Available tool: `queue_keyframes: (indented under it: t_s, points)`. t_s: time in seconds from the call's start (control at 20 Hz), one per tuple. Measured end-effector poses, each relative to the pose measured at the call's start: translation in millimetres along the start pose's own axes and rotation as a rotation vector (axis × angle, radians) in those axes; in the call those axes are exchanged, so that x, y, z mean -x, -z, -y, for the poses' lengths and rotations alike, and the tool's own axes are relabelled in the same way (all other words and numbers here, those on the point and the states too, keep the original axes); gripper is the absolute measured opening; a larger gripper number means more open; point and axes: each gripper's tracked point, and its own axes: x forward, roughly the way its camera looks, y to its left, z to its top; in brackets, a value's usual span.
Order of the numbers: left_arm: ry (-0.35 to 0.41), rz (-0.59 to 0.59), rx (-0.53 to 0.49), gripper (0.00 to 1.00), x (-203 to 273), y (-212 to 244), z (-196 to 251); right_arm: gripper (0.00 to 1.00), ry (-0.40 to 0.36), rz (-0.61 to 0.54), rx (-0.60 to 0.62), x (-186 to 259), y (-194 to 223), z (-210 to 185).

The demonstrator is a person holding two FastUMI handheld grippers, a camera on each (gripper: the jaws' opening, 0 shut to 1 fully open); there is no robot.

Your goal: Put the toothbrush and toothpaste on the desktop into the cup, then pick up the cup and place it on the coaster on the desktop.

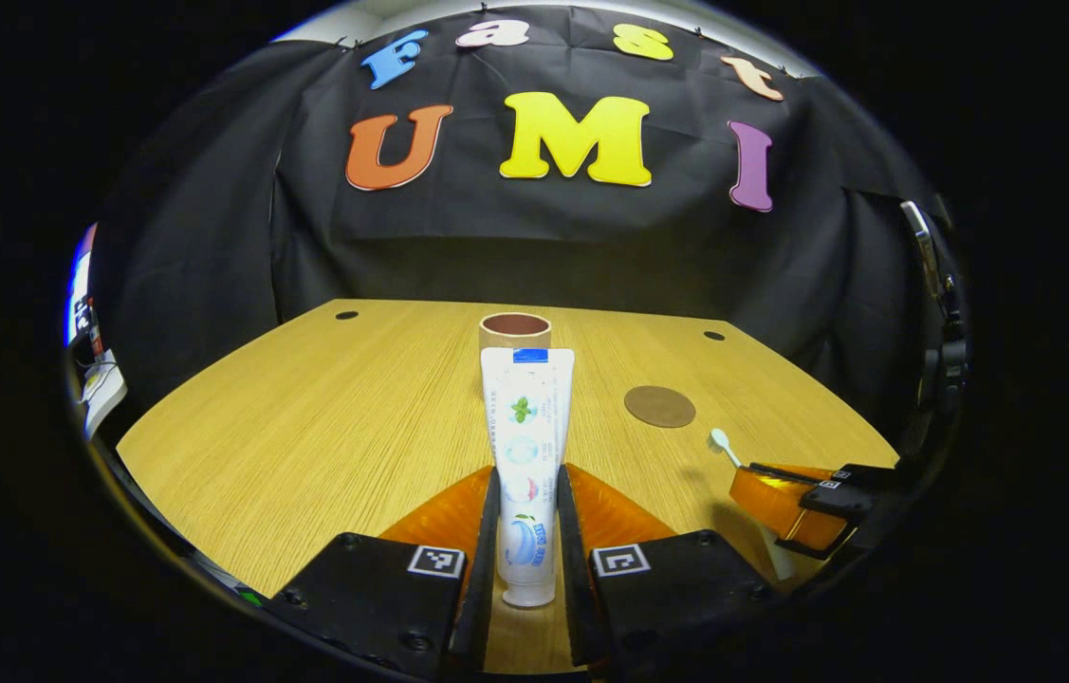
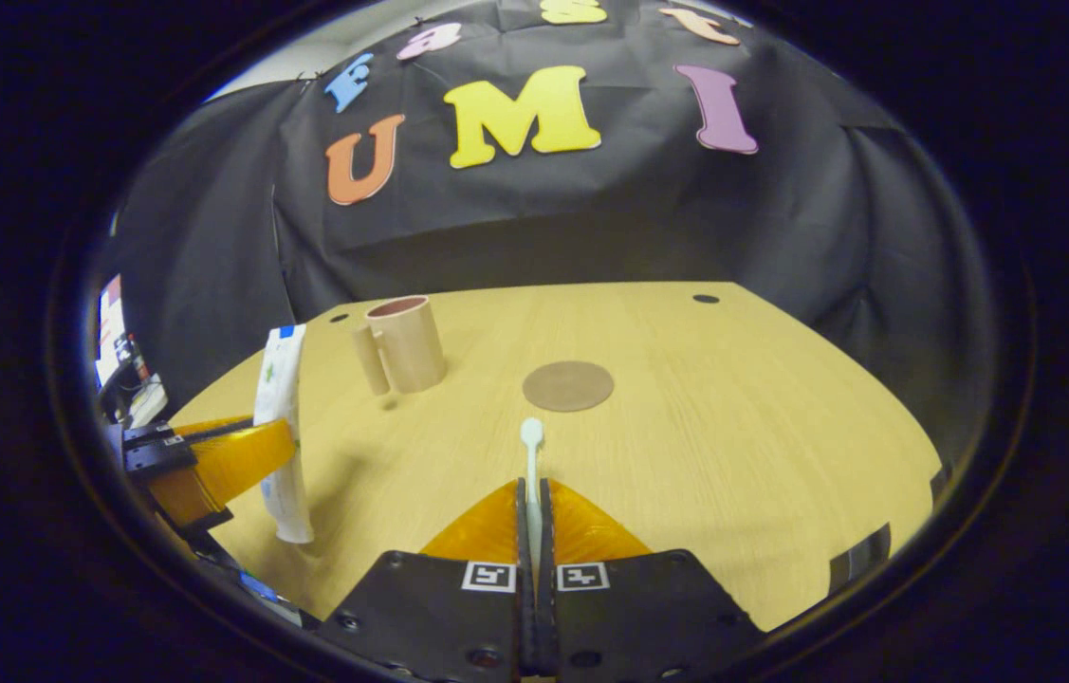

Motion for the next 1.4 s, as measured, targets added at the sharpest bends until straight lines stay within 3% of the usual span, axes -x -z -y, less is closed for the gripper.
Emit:
queue_keyframes:
  t_s: [0.4,0.45,0.5,0.85,1.2,1.4]
  points:
    - [0.009,0.211,0.001,0.35,27,-54,-1,0.01,0.028,0.322,0.031,55,-70,-2]
    - [0.014,0.235,-0.003,0.31,30,-59,-1,0.01,0.03,0.339,0.03,59,-74,-1]
    - [0.023,0.243,-0.011,0.35,32,-61,0,0.01,0.027,0.346,0.028,61,-74,-1]
    - [0.017,0.278,0.005,0.35,19,-80,-3,0.01,0.032,0.335,0.016,61,-75,5]
    - [0.013,0.297,0.002,0.34,-47,-137,-7,0.01,0.062,0.347,0.014,63,-79,17]
    - [0.003,0.258,-0.005,0.34,-102,-148,-13,0.01,0.055,0.35,0.016,64,-79,14]
